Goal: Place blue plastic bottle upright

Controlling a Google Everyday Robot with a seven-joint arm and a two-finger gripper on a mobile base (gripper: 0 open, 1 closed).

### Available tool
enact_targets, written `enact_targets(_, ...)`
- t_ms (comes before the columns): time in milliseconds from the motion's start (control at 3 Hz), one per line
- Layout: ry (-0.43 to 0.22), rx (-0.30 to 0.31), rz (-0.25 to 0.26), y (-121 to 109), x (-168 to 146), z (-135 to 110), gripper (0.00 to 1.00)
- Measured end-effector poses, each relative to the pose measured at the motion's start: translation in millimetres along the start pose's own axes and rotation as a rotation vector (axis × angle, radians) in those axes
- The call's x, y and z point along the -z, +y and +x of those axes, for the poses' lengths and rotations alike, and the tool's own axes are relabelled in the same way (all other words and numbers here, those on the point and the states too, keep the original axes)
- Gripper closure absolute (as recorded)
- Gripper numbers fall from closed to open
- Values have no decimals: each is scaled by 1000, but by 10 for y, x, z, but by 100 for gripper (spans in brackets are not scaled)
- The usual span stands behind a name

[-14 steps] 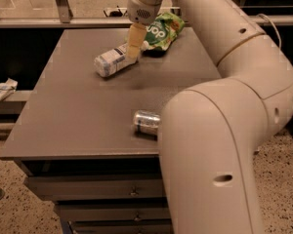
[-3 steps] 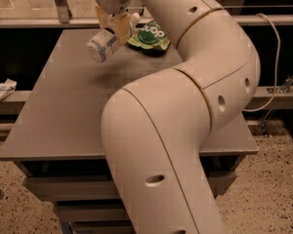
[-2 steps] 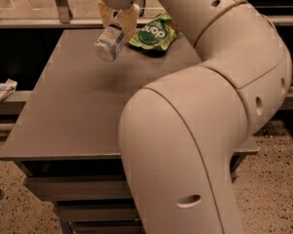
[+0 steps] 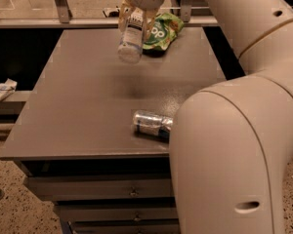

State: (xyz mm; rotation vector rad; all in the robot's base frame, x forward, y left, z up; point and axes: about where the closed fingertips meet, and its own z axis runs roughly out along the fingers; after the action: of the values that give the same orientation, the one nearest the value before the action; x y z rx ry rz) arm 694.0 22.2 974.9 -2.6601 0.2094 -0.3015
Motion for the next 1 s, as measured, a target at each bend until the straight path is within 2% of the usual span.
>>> enact_targets(333, -10, 92, 41, -28, 36, 1, 100)
enact_targets(667, -9, 91, 39, -30, 22, 8, 100)
enact_targets(1000, 28, 194, 23, -163, 45, 15, 100)
